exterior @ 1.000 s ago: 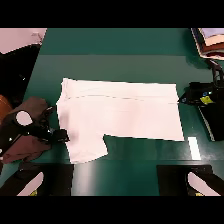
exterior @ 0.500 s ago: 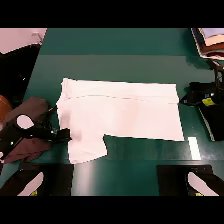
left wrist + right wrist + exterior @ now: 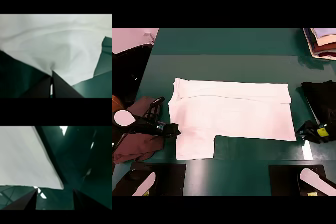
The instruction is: Fold the shirts.
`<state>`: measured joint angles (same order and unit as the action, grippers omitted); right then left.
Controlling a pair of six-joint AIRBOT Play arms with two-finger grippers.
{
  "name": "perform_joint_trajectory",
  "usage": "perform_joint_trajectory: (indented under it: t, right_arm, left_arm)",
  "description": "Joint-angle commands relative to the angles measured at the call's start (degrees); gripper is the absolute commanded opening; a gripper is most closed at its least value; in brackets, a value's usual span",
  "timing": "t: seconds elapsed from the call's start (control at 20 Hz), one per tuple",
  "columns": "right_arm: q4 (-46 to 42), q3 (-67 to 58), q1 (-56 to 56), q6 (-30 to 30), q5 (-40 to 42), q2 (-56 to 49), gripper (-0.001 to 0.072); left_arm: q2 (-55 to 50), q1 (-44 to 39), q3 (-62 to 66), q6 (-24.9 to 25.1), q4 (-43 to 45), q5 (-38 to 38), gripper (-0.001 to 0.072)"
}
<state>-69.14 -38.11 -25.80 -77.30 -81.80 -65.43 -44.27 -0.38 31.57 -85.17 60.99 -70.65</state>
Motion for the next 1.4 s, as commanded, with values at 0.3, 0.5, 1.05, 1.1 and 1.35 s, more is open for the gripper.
perform_joint_trajectory:
  t: [0.3,0.5,1.05,1.1,1.35]
  right_arm:
    - [1.4,0.9,6.9,1.9,3.0,-4.7,0.0021]
    - [-8.2,-1.4,9.7,1.5,-5.0,4.3,0.002]
    - [-8.4,-13.7,12.2,-1.7,-2.2,10.3,0.002]
    - [-8.5,-16.9,14.4,-1.7,-0.7,6.8,0.002]
    - [-8.3,-33.0,20.9,-3.3,3.9,-11.9,0.0021]
  left_arm:
    - [0.3,0.1,1.1,-0.9,5.0,-5.9,0.0018]
    - [7.5,0.1,2.9,-4.3,11.9,-15.0,0.0019]
    - [-1.4,0.1,11.9,0.2,7.3,-1.6,0.002]
    - [-5.6,0.1,14.3,0.2,8.3,2.1,0.002]
    - [-23.4,0.1,26.1,0.2,9.4,13.5,0.0021]
